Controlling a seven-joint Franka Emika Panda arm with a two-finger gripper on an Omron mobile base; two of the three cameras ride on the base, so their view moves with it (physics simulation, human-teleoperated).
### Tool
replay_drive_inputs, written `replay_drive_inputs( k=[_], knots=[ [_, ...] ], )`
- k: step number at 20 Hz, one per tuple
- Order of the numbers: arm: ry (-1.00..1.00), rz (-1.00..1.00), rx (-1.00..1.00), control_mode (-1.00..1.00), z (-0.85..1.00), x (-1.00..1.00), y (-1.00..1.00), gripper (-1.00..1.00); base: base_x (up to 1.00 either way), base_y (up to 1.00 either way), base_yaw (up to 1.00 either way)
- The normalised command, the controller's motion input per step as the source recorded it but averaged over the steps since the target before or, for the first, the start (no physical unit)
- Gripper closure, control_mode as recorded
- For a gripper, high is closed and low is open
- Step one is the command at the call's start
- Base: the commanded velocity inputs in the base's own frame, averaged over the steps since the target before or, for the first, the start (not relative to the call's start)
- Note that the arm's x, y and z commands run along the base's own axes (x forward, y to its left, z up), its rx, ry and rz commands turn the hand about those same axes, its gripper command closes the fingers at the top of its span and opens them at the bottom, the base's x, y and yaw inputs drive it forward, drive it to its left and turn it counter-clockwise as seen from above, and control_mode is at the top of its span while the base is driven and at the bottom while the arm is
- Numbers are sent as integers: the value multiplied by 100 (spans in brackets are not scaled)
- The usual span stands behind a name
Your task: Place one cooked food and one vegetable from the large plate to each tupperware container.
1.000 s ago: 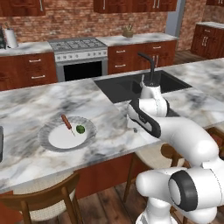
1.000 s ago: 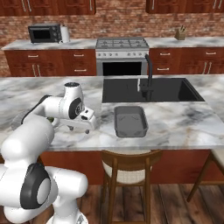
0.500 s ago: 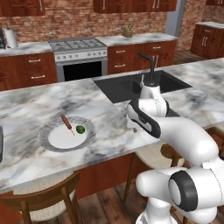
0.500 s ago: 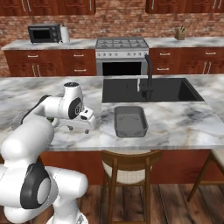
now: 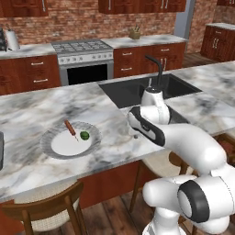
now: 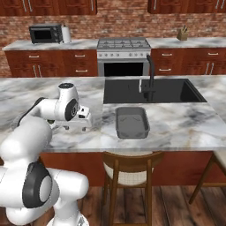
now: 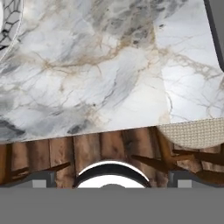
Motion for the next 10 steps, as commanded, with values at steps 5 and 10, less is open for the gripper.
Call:
replay_drive_inputs(
  k=[5,10],
  knots=[
    [2,2,0,-100,40,96,100,-100,0,0,0],
    [17,-25,-3,-100,10,53,100,-100,0,0,0]
  ],
)
